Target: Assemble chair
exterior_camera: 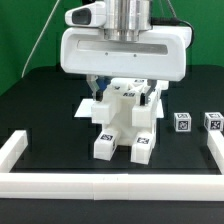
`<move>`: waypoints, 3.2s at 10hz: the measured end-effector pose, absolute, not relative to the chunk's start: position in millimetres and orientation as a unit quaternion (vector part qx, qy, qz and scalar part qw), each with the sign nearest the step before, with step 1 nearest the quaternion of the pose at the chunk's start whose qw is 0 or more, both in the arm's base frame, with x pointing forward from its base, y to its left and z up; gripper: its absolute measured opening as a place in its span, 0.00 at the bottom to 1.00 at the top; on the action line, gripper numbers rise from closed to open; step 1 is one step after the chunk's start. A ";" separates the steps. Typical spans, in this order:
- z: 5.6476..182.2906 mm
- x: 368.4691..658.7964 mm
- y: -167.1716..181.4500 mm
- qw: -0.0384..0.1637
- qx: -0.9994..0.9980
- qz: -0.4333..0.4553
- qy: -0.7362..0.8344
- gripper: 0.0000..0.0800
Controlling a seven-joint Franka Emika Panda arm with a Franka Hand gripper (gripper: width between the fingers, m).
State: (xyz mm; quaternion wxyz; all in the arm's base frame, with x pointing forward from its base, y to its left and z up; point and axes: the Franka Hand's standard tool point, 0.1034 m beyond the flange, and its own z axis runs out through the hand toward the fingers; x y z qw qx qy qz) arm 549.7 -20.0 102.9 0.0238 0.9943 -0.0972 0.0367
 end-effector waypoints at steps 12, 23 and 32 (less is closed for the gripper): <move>139.6 499.0 79.7 0.004 0.987 -0.034 -0.158 0.81; 84.7 464.1 165.7 0.021 0.987 -0.008 -0.158 0.81; 45.8 456.8 171.5 0.006 0.981 -0.022 -0.191 0.81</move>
Offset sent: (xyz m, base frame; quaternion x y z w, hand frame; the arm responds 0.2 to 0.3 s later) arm -0.0314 0.0402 0.0211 0.0405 -0.0958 0.0624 0.9926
